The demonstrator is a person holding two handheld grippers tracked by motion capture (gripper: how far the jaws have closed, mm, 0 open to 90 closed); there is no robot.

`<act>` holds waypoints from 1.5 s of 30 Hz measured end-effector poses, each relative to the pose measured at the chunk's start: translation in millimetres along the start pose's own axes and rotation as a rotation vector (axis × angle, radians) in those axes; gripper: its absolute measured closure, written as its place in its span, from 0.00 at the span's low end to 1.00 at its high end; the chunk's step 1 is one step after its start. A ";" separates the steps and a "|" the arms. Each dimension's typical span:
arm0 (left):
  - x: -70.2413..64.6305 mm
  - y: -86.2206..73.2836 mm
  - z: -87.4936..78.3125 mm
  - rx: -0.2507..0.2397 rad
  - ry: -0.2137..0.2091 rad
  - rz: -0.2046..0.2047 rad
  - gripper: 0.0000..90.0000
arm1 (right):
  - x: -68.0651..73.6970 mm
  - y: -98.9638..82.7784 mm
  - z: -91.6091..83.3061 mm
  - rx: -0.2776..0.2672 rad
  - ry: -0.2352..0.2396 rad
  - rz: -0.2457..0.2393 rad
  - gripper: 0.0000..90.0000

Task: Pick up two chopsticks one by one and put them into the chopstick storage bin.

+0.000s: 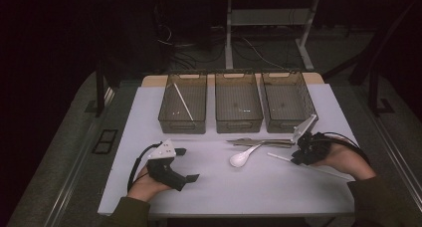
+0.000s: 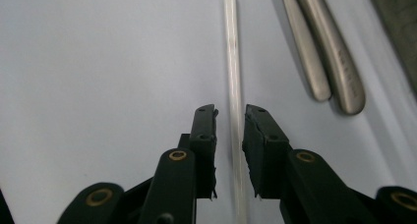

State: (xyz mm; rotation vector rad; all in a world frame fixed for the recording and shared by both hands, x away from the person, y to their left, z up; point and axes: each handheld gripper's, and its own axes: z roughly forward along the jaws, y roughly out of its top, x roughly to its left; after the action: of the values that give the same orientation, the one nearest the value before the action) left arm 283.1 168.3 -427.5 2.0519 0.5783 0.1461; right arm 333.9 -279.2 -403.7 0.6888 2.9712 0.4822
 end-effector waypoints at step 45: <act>-0.5 -0.4 2.0 0.013 -0.012 0.003 0.00 | -8.5 -2.7 9.3 0.109 0.036 -0.032 0.94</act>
State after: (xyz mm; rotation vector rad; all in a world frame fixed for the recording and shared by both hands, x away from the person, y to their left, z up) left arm 283.2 166.7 -428.8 2.0650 0.5702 0.1319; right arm 341.5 -282.5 -413.6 0.6472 3.0563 0.3363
